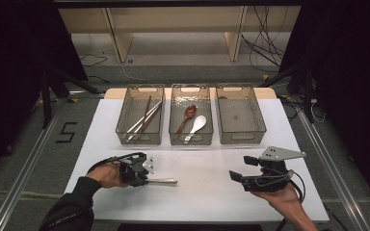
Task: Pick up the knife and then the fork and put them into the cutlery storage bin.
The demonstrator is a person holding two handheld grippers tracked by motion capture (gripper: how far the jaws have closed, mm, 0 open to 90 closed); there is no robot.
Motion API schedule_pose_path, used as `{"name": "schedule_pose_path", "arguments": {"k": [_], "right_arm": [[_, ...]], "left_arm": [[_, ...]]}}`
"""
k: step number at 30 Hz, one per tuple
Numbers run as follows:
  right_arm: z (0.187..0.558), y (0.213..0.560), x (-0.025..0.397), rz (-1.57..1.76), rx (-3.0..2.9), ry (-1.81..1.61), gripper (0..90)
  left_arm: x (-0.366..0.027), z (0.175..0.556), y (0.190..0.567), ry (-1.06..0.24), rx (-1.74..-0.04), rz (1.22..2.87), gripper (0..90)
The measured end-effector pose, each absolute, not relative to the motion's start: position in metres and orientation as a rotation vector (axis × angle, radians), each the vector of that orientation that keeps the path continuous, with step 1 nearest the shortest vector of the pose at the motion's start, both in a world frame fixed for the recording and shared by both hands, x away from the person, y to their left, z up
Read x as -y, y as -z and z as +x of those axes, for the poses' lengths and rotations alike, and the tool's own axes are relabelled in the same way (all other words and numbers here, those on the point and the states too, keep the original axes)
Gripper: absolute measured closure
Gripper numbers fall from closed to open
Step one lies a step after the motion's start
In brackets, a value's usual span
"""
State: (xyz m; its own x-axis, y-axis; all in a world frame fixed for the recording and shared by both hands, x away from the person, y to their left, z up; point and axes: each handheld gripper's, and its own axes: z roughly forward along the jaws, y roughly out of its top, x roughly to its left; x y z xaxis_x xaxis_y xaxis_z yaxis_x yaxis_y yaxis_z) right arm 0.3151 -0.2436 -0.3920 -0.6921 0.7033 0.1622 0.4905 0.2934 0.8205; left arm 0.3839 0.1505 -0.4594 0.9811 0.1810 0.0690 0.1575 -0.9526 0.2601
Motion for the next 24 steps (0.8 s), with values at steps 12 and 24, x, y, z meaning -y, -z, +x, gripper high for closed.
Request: {"name": "schedule_pose_path", "arguments": {"k": [12, 24], "right_arm": [[0.315, 0.392, 0.244, 1.102, -2.331, -1.355, 24.0], [0.315, 0.392, 0.244, 1.100, -2.331, -1.352, 24.0]], "left_arm": [[-0.149, 0.383, 0.453, -0.211, -0.242, 2.826, 82.6], [-0.147, 0.386, 0.448, -0.222, -0.341, 2.800, 82.6]]}}
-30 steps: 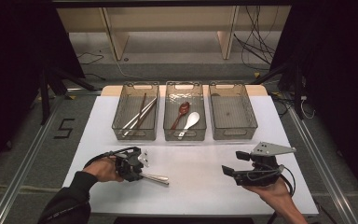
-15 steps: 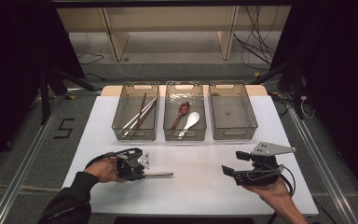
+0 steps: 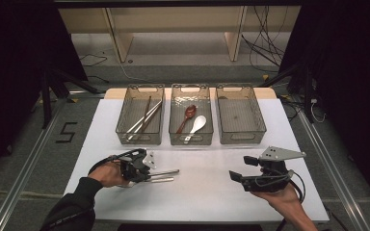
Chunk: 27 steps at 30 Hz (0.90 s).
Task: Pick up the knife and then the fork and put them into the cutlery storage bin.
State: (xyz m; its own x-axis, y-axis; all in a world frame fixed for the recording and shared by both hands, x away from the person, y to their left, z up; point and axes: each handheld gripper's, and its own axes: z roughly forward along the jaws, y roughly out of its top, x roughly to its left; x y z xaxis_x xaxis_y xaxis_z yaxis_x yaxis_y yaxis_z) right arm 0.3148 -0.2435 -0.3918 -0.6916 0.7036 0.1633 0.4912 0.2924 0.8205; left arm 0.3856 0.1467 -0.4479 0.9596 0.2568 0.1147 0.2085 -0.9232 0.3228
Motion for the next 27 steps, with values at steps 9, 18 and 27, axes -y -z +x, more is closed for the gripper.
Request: {"name": "schedule_pose_path", "arguments": {"k": [9, 18, 27], "right_arm": [[0.315, 0.392, 0.243, 1.099, -2.332, -1.354, 24.0], [0.314, 0.391, 0.237, 1.056, -2.356, -1.365, 23.8], [0.314, 0.391, 0.210, 0.845, -2.506, -1.318, 24.5]], "left_arm": [[-0.133, 0.380, 0.433, -0.166, -0.420, 2.716, 82.6], [-0.107, 0.366, 0.421, -0.135, -0.359, 2.681, 82.6], [-0.084, 0.351, 0.412, -0.085, -0.257, 2.650, 82.6]]}}
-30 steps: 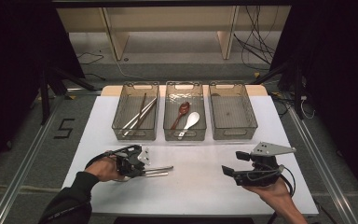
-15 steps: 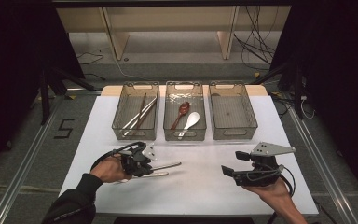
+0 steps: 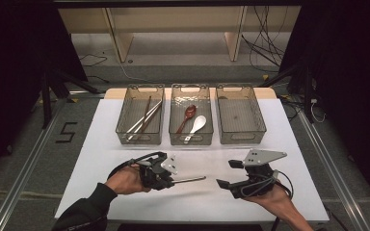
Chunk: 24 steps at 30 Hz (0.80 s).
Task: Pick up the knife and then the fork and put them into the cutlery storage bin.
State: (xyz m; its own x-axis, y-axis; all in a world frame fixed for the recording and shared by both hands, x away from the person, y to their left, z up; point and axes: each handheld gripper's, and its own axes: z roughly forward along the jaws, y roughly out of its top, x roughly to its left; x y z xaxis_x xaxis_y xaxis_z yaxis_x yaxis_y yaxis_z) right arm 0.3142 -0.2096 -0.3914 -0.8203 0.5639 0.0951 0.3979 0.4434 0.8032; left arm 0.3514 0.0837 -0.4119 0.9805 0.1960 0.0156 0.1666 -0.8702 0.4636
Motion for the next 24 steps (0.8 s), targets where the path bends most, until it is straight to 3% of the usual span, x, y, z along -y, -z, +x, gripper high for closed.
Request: {"name": "schedule_pose_path", "arguments": {"k": [14, 24], "right_arm": [[0.320, 0.405, 0.178, 0.644, -2.685, -1.128, 26.2], [0.320, 0.412, 0.166, 0.502, -2.727, -1.032, 35.5]], "left_arm": [[-0.070, 0.344, 0.406, -0.087, -0.212, 2.642, 82.6], [-0.064, 0.342, 0.401, -0.079, -0.159, 2.641, 82.6]]}}
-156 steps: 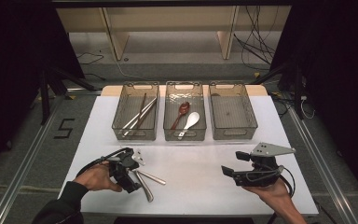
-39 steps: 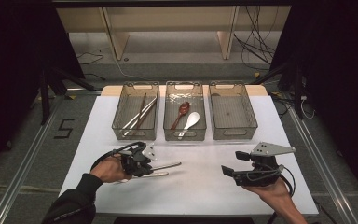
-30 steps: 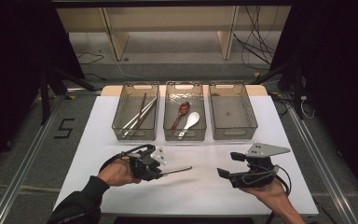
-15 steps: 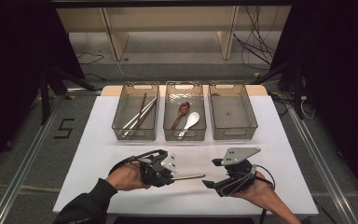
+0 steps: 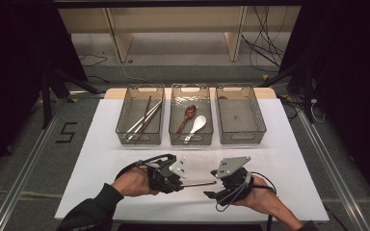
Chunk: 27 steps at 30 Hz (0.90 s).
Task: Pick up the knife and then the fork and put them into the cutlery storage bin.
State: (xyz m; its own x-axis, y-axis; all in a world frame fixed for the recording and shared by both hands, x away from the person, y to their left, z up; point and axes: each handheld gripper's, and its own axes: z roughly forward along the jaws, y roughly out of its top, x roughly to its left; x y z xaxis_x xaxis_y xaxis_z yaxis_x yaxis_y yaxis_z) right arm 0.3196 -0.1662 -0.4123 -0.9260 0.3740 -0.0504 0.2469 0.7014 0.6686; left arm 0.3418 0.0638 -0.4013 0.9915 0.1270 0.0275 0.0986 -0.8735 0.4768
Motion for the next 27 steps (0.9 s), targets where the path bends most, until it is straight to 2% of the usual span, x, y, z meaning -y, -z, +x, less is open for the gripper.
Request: {"name": "schedule_pose_path", "arguments": {"k": [14, 27], "right_arm": [[0.315, 0.421, 0.154, 0.351, -2.789, -0.920, 61.8], [0.311, 0.426, 0.149, 0.182, -2.825, -0.873, 79.7]], "left_arm": [[-0.054, 0.335, 0.402, -0.040, -0.096, 2.650, 82.5], [-0.050, 0.332, 0.404, -0.013, -0.041, 2.670, 82.4]]}}
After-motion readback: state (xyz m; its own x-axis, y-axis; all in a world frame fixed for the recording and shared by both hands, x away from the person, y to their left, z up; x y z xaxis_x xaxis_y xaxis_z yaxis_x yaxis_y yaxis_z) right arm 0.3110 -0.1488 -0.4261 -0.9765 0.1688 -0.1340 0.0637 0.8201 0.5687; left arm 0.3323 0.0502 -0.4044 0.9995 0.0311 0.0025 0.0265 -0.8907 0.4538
